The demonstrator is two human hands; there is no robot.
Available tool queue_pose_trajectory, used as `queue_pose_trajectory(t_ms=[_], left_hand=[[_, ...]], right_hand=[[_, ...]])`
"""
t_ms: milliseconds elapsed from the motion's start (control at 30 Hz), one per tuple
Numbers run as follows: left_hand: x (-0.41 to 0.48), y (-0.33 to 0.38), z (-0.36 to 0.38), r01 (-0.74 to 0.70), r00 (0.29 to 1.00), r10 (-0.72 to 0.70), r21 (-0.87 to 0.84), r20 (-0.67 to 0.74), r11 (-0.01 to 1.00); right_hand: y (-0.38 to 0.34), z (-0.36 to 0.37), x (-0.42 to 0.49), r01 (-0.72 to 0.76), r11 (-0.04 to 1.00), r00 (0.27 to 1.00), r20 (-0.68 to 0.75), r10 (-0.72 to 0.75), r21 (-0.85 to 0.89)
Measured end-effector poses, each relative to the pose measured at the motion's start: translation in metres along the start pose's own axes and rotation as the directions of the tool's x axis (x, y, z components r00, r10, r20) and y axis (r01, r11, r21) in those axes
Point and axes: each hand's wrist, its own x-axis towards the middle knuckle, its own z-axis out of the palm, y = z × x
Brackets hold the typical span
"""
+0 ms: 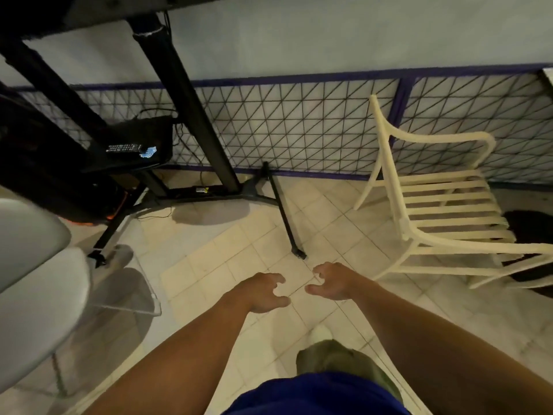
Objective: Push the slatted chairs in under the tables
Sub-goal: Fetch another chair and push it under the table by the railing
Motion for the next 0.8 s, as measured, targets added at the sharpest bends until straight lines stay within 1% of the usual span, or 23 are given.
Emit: queue_pose_trajectory(t_ms=[100, 267, 467, 633, 800], left_hand=[[0.025, 0.015, -0.032, -0.026, 1.0, 0.026, 0.02, -0.002, 0.999], [0.055, 0.034, -0.064, -0.066, 0.998, 0.066, 0.044, 0.013, 0.997], [0.09, 0.045, -0.099, -0.139, 0.99, 0.134, 0.122, 0.049, 0.983], [0.12, 0.052, -0.134, -0.207, 0.978, 0.201, 0.139, 0.055, 0.968], [0.163, 0.057, -0.18, -0.271, 0.961, 0.253, 0.202, 0.109, 0.941]], right_hand=[[0.004, -0.023, 0.018, -0.011, 1.0, 1.0, -0.003, 0.011, 0.01], [0.011, -0.052, 0.034, -0.053, 0.998, 0.998, -0.045, 0.055, 0.046], [0.018, -0.078, 0.052, -0.121, 0.99, 0.989, -0.073, 0.127, 0.079], [0.016, -0.099, 0.075, -0.178, 0.977, 0.975, -0.115, 0.191, 0.114], [0.006, -0.131, 0.102, -0.2, 0.969, 0.964, -0.148, 0.221, 0.145]])
